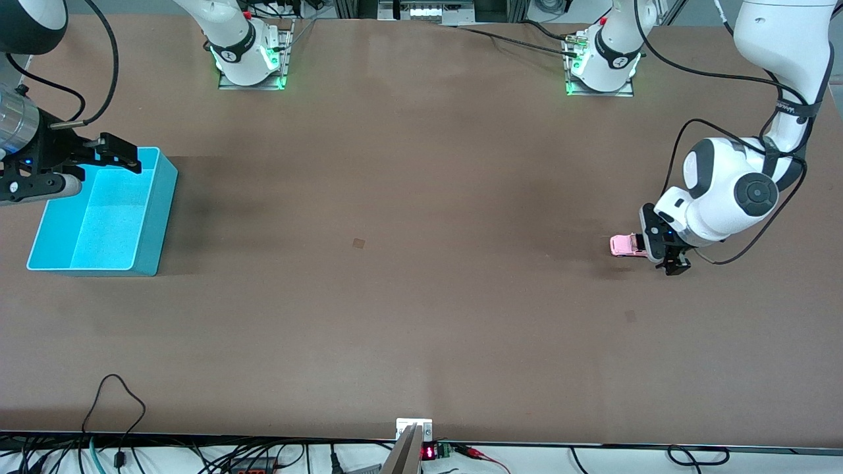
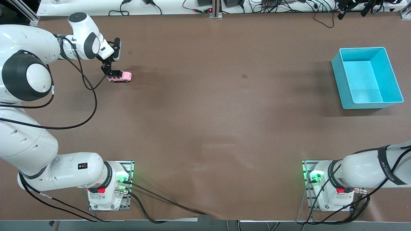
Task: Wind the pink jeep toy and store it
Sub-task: 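Lower the left gripper and grasp the pink jeep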
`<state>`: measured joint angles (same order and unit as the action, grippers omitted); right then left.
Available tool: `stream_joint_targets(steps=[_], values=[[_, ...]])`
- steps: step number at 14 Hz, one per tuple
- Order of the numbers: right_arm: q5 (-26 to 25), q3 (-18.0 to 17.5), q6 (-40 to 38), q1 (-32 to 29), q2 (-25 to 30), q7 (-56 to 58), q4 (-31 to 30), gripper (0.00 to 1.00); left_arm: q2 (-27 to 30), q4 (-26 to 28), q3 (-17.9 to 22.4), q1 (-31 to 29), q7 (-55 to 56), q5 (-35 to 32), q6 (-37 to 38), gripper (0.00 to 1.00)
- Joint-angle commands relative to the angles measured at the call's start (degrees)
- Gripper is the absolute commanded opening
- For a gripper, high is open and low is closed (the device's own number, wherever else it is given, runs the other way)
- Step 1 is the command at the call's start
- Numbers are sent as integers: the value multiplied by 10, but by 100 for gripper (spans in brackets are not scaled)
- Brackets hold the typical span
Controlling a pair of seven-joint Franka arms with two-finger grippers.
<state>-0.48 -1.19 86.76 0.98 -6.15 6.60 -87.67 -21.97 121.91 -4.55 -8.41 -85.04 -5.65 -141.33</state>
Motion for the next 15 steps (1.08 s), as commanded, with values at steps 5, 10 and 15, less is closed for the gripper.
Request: stream_joint_targets(steps=[5,10,15], values=[[-7,1,-6,1,12,-9,-6,100,-13,11,-7,-14,-18,-8,-31,100],[-7,1,-6,1,12,-9,-6,100,-26,12,-7,-13,-19,-8,-41,93],[-7,1,-7,1,12,-9,-6,100,-30,12,-7,-13,-62,-9,-41,53]])
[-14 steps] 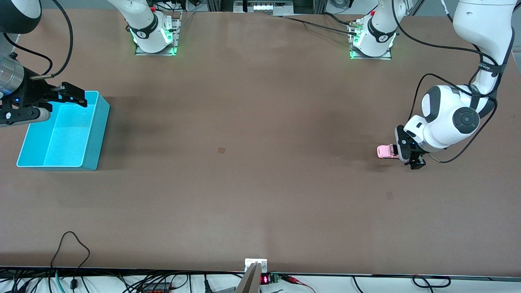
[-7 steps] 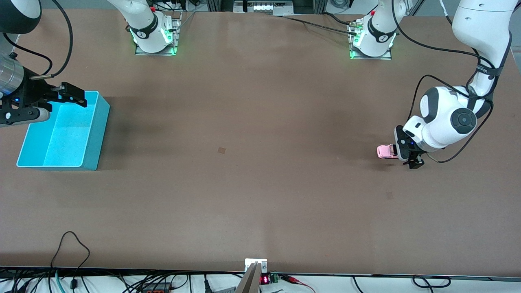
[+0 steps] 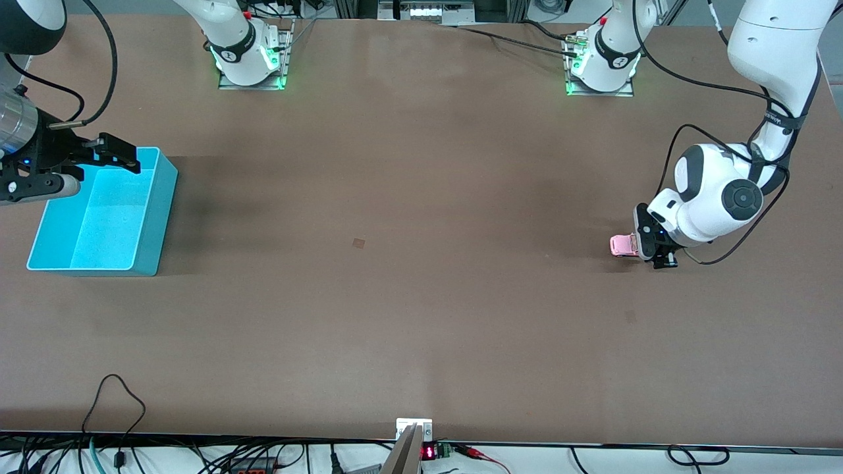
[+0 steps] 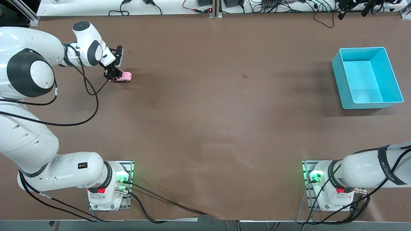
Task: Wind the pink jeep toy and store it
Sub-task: 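Lower the left gripper and grasp the pink jeep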
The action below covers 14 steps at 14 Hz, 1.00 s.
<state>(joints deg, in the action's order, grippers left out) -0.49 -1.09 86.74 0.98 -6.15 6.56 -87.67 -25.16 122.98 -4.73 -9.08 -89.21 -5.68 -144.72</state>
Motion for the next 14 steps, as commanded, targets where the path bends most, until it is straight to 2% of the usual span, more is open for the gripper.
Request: stream_joint_targets(steps=[1,2,5,8,14], values=[[-7,0,-7,1,12,-8,-6,100,2,2,-6,-7,-21,-8,-7,49],[-7,0,-6,2,12,-8,-6,100,4,2,-6,-7,-23,-8,-3,43],[-7,0,-6,2,12,-8,-6,100,14,4,-10,-7,-22,-8,17,35],[-7,0,-7,1,12,-8,-6,100,33,13,-28,-7,-17,-6,42,32],[-7,0,-5,1,12,-8,-6,100,28,26,-29,-6,8,-6,43,32]])
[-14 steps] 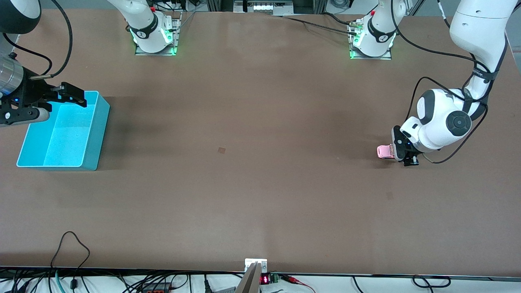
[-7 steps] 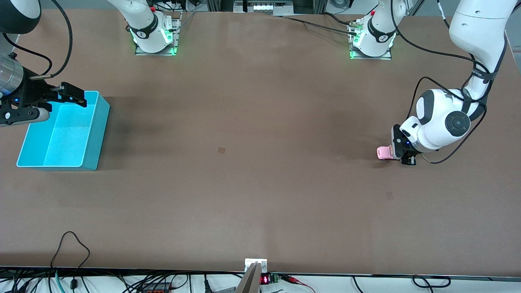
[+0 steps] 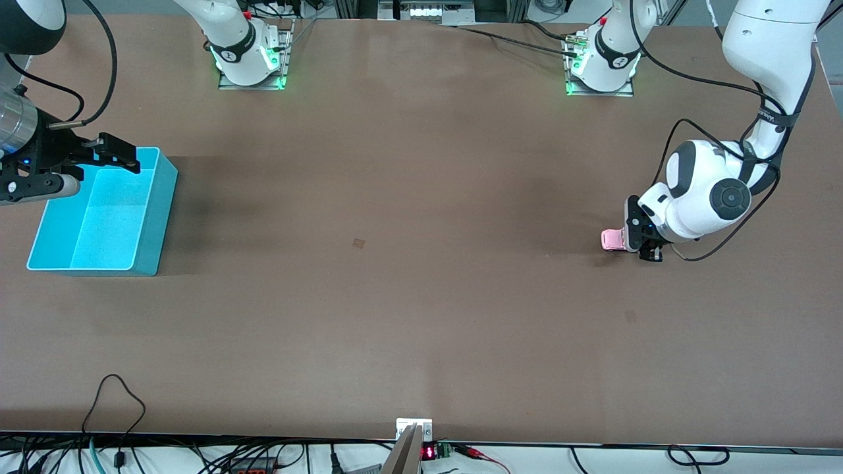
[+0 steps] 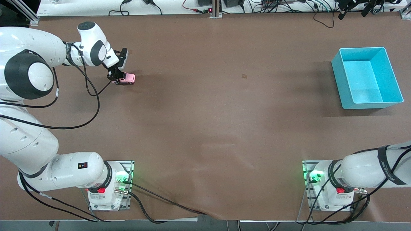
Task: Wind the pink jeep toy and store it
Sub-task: 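Lower the left gripper and grasp the pink jeep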
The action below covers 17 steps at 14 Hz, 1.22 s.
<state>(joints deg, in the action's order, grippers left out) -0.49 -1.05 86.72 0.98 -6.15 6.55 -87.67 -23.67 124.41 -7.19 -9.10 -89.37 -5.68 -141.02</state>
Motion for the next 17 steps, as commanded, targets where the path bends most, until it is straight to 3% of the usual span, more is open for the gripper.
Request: stream_joint_targets(steps=[1,14,17], values=[[-7,-1,-5,1,12,-8,-6,100,13,12,-5,-6,10,-6,6,32],[-8,-1,-6,2,12,-8,-6,100,-27,5,-4,-12,26,-7,-3,32],[-8,-1,-6,2,12,-8,-6,100,-41,2,-4,-40,17,-10,-14,32]])
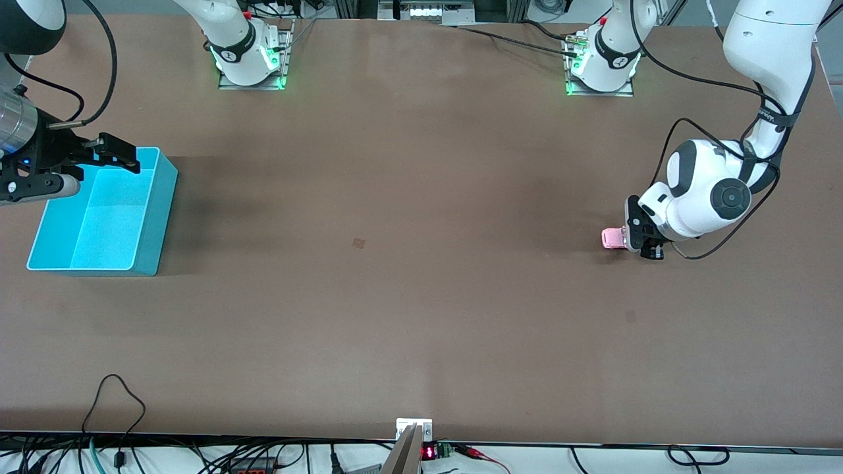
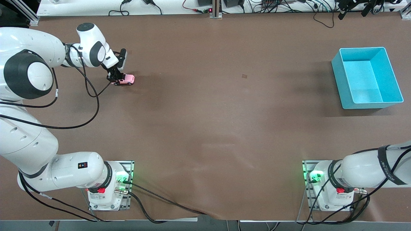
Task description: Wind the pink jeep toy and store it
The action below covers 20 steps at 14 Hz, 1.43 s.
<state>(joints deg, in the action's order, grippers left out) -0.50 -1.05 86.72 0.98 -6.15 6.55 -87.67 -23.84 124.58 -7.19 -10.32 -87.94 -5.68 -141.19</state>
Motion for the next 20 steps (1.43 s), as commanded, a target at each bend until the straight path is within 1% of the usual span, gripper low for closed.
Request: stream_joint_targets(steps=[1,4,6,11,14,18,20], values=[[-8,-1,-6,1,12,-8,-6,100,-43,-1,-4,-34,-1,-13,-12,32],[-8,-1,-6,2,12,-8,-6,100,-52,-9,-4,-51,-9,-36,-13,32],[-8,-1,-6,2,12,-8,-6,100,-64,-21,-4,-74,-9,-57,-14,32],[-8,-1,-6,2,12,-8,-6,100,-75,-23,-4,-117,-9,-98,-14,32],[-8,-1,-6,2,12,-8,-6,100,-85,-30,-5,-140,-9,-106,-15,32],[-8,-1,-4,2,12,-8,-6,100,-89,-30,-4,-154,-11,-108,-22,33],[-8,-1,-5,2,12,-8,-6,100,-89,-30,-5,-166,-24,-127,-25,33]])
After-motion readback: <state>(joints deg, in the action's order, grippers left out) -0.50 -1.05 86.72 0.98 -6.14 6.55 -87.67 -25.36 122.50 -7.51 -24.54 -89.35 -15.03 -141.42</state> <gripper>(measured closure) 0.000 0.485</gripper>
